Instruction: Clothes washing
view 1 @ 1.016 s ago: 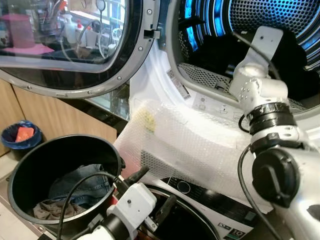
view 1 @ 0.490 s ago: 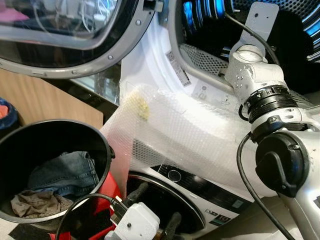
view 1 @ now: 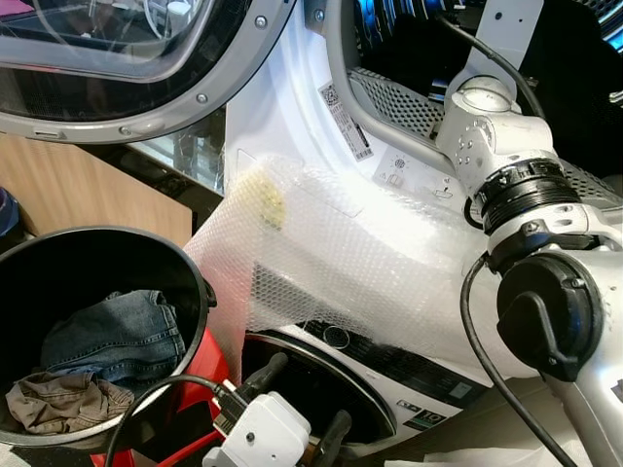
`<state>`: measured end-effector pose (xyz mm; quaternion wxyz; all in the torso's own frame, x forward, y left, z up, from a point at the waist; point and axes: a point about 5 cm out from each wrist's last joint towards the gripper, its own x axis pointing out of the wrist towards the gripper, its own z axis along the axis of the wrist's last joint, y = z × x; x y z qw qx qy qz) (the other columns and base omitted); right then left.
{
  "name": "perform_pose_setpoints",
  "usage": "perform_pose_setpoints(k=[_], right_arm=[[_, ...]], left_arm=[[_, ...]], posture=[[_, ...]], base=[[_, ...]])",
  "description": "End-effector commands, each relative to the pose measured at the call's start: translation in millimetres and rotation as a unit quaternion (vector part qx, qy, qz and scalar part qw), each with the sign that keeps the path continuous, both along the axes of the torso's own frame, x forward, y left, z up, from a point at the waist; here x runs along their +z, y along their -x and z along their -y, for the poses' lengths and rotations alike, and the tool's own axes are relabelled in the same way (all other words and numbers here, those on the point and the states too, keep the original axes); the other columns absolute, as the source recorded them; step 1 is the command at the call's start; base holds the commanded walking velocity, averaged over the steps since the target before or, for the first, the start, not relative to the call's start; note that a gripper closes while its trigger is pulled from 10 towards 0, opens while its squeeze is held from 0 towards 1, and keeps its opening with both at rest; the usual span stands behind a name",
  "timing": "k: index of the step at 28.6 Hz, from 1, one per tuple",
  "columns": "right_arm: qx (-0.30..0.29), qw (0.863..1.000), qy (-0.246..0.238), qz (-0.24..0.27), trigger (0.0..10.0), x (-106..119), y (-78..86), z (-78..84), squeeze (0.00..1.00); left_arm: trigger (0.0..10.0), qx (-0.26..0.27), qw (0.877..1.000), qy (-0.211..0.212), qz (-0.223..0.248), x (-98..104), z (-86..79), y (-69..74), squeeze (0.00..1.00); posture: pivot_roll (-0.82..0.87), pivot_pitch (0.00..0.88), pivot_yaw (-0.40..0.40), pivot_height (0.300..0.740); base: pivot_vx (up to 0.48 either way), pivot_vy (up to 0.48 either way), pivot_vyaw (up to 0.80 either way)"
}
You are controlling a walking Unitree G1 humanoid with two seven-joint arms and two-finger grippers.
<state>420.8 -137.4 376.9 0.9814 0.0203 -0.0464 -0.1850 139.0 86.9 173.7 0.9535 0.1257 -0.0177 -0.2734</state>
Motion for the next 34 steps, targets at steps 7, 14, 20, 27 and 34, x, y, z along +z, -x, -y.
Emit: perform_pose_setpoints(k=[7, 14, 20, 27, 34], right_arm=[[-0.007, 1.000, -0.007, -0.012, 10.0, -3, -0.5, 6.6, 0.00], [-0.243, 0.967, 0.010, 0.071, 10.0, 43, 36.0, 129.4, 0.00], [-0.200, 0.977, 0.035, 0.063, 10.0, 41, 29.1, 115.0, 0.00], [-0.123, 0.988, 0.047, 0.075, 10.0, 43, 20.9, 91.2, 0.00], [-0.029, 0.990, 0.096, 0.103, 10.0, 48, 19.0, 80.5, 0.00]], left_arm=[[10.0, -0.007, 1.000, 0.009, -0.005, 2, 3.4, 3.1, 0.00], [10.0, -0.002, 1.000, -0.001, 0.014, 9, -1.9, -15.0, 0.00], [10.0, -0.006, 1.000, -0.002, 0.019, 9, -1.5, -18.6, 0.00], [10.0, -0.007, 1.000, -0.004, 0.018, 10, -2.5, -19.6, 0.00], [10.0, -0.006, 1.000, -0.008, 0.017, 10, -5.6, -21.3, 0.00]], posture=[[0.15, 0.190, -0.328, 0.740], [0.08, 0.132, -0.258, 0.740], [0.07, 0.125, -0.253, 0.740], [0.08, 0.121, -0.250, 0.740], [0.08, 0.111, -0.237, 0.740]], base=[[0.000, 0.000, 0.00], [0.000, 0.000, 0.00], [0.000, 0.000, 0.00], [0.000, 0.000, 0.00], [0.000, 0.000, 0.00]])
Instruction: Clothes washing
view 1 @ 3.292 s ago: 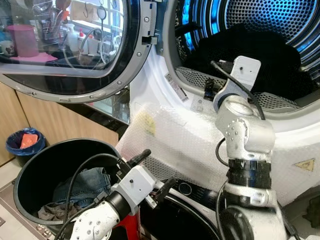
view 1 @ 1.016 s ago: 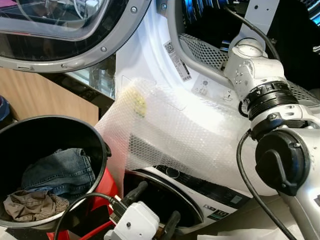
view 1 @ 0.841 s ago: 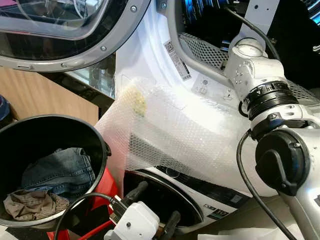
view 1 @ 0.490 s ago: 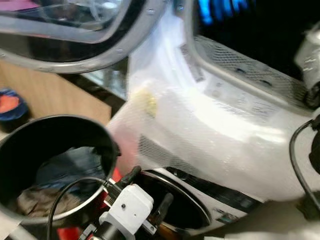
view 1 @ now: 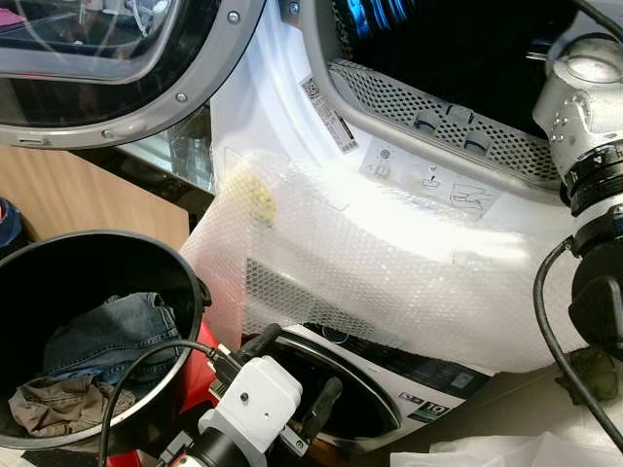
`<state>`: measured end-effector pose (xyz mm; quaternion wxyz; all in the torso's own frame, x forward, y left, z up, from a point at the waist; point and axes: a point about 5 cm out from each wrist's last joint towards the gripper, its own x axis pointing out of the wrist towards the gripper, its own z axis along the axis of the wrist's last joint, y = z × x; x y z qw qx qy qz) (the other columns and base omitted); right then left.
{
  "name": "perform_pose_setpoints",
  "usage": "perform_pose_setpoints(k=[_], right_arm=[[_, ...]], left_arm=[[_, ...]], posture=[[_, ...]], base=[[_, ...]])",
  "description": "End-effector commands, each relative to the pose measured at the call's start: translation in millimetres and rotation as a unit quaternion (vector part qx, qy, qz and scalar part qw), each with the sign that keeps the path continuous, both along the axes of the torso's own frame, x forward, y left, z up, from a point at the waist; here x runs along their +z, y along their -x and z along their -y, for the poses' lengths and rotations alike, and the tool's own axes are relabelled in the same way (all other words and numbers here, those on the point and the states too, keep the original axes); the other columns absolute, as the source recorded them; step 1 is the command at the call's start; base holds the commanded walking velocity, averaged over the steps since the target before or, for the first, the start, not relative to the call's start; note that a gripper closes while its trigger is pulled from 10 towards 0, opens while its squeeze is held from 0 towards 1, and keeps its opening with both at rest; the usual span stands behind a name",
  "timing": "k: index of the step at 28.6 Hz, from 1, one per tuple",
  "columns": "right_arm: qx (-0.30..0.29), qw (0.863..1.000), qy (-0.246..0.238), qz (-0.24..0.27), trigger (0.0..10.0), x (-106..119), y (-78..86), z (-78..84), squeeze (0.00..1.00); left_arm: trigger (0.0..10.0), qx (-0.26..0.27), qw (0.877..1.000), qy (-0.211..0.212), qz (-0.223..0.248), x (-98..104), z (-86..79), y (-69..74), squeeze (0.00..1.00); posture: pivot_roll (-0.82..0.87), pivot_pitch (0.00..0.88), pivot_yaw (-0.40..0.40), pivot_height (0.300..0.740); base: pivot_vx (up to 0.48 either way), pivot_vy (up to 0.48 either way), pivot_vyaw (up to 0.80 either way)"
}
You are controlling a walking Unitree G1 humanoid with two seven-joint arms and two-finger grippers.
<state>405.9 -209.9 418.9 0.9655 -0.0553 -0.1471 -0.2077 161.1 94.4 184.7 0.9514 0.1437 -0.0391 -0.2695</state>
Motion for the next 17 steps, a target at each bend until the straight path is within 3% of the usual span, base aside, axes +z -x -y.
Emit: perform_pose_setpoints(k=[1, 4, 5, 9, 11, 13, 14, 16, 17], right_arm=[[0.002, 0.999, 0.029, 0.019, 10.0, 8, 5.3, 9.1, 0.00], [0.002, 0.996, 0.085, 0.035, 10.0, 13, 8.9, 9.6, 0.00], [0.026, 0.989, 0.145, 0.028, 10.0, 16, 10.5, 7.4, 0.00], [0.079, 0.977, 0.196, 0.014, 10.0, 20, 16.5, 12.0, 0.00], [0.111, 0.964, 0.241, -0.003, 10.0, 18, 19.7, 13.2, 0.00], [0.144, 0.942, 0.301, -0.019, 10.0, 13, 24.5, 12.0, 0.00], [0.144, 0.942, 0.301, -0.019, 10.0, 13, 24.5, 12.0, 0.00], [0.198, 0.899, 0.387, -0.051, 10.0, 5, 35.9, 11.5, 0.00], [0.198, 0.899, 0.387, -0.051, 10.0, 5, 35.9, 11.5, 0.00]], left_arm=[[10.0, -0.008, 1.000, 0.002, -0.007, -1, 1.8, 0.2, 0.00], [10.0, -0.010, 1.000, 0.002, -0.006, 0, 1.8, -1.1, 0.00], [10.0, -0.012, 1.000, 0.001, -0.005, 0, 1.7, -2.2, 0.00], [10.0, -0.016, 1.000, 0.000, -0.004, 0, 1.6, -4.2, 0.00], [10.0, -0.018, 1.000, 0.000, -0.004, 0, 1.5, -4.8, 0.00], [10.0, -0.021, 1.000, 0.000, -0.003, 0, 2.0, -5.1, 0.00], [10.0, -0.021, 1.000, 0.000, -0.003, 0, 2.0, -5.1, 0.00], [10.0, -0.023, 1.000, 0.000, -0.002, 0, 2.1, -6.3, 0.00], [10.0, -0.023, 1.000, 0.000, -0.002, 0, 2.1, -6.3, 0.00]], posture=[[0.08, 0.108, -0.234, 0.740], [0.08, 0.104, -0.231, 0.740], [0.08, 0.100, -0.227, 0.740], [0.07, 0.094, -0.220, 0.740], [0.07, 0.090, -0.219, 0.740], [0.07, 0.088, -0.217, 0.740], [0.07, 0.088, -0.217, 0.740], [0.06, 0.083, -0.214, 0.740], [0.06, 0.083, -0.214, 0.740]], base=[[0.000, 0.000, 0.00], [0.000, 0.000, 0.00], [0.000, 0.000, 0.00], [0.000, 0.000, 0.00], [0.000, 0.000, 0.00], [0.000, 0.000, 0.00], [0.000, 0.000, 0.00], [0.000, 0.000, 0.00], [0.000, 0.000, 0.00]])
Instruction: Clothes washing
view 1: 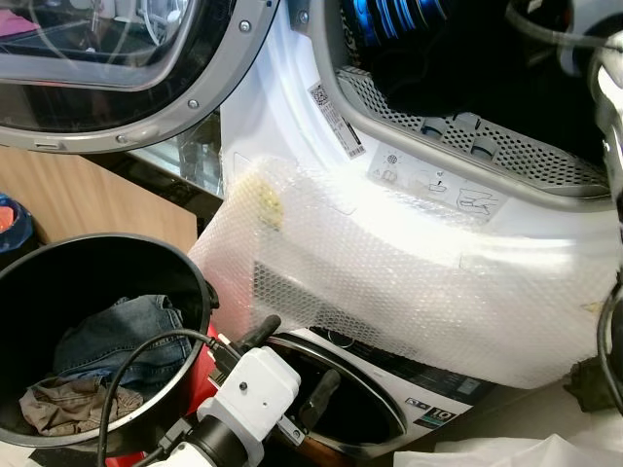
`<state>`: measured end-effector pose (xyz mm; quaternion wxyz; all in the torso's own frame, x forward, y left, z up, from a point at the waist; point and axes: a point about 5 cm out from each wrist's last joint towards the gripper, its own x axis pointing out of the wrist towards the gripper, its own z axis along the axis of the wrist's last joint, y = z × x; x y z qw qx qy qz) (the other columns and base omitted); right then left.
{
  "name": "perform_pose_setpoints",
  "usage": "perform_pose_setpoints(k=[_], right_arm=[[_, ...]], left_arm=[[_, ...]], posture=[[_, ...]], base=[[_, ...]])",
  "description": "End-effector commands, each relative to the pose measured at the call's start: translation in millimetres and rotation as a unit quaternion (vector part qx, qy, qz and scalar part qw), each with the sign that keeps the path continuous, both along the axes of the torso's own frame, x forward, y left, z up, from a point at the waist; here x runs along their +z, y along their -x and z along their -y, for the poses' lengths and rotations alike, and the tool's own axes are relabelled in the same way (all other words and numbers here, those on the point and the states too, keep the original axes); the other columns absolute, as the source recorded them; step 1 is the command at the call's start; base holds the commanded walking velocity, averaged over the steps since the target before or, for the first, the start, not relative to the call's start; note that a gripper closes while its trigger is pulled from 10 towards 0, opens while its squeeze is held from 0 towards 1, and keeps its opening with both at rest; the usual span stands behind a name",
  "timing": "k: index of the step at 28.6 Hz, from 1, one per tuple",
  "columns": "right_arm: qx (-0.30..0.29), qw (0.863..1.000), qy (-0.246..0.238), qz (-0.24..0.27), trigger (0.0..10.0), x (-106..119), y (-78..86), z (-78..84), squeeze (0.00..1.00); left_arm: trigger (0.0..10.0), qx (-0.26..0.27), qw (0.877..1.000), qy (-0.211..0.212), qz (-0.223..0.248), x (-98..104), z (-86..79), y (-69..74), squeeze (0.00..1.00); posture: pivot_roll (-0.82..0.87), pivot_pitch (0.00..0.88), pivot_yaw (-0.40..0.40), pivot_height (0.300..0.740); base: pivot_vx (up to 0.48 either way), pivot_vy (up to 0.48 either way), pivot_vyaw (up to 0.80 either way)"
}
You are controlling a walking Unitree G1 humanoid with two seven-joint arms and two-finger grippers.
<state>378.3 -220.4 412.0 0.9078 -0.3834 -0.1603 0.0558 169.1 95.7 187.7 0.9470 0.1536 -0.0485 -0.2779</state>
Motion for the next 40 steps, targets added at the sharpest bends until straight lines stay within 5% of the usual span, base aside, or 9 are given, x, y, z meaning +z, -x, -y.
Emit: perform_pose_setpoints(k=[1, 3, 6, 17, 25, 30, 36, 40], right_arm=[[0.019, 0.999, 0.045, 0.007, 10.0, 11, 13.2, 3.8, 0.00], [0.041, 0.998, 0.056, -0.006, 10.0, 10, 19.6, 6.6, 0.00], [0.061, 0.998, 0.002, -0.005, 10.0, 16, 27.8, 16.5, 0.00], [0.191, 0.979, -0.076, -0.006, 10.0, 1, 56.5, -4.0, 0.00], [0.264, 0.953, -0.143, -0.044, 10.0, -49, 71.8, -31.8, 0.00], [0.291, 0.932, -0.200, -0.080, 10.0, -81, 84.4, -30.2, 0.00], [0.361, 0.883, -0.258, -0.149, 10.0, -136, 104.5, -38.5, 0.00], [0.361, 0.867, -0.295, -0.178, 10.0, -168, 110.1, -45.0, 0.00]], left_arm=[[10.0, -0.015, 1.000, 0.007, -0.013, -3, 3.7, 1.2, 0.00], [10.0, -0.017, 1.000, 0.006, -0.012, -3, 3.9, 0.7, 0.00], [10.0, -0.018, 1.000, 0.006, -0.010, -2, 3.3, -1.5, 0.00], [10.0, -0.031, 1.000, 0.005, -0.002, -1, 4.4, -9.7, 0.00], [10.0, -0.035, 0.999, -0.001, 0.000, -4, 1.0, -18.2, 0.00], [10.0, -0.032, 0.999, 0.003, -0.004, -8, -1.0, -23.4, 0.00], [10.0, -0.019, 0.999, 0.024, -0.016, -16, -6.1, -32.0, 0.00], [10.0, -0.012, 0.999, 0.022, -0.020, -25, -10.0, -37.2, 0.00]], posture=[[0.06, 0.079, -0.212, 0.740], [0.06, 0.075, -0.209, 0.740], [0.05, 0.069, -0.205, 0.740], [0.03, 0.053, -0.180, 0.740], [0.02, 0.022, -0.158, 0.740], [0.03, 0.003, -0.147, 0.740], [0.03, 0.000, -0.128, 0.740], [0.03, 0.000, -0.120, 0.740]], base=[[0.000, 0.000, 0.00], [0.000, 0.000, 0.00], [0.000, 0.000, 0.00], [0.000, 0.000, 0.00], [0.000, 0.000, 0.00], [0.000, 0.000, 0.00], [0.000, 0.000, 0.00], [0.000, 0.000, 0.00]])
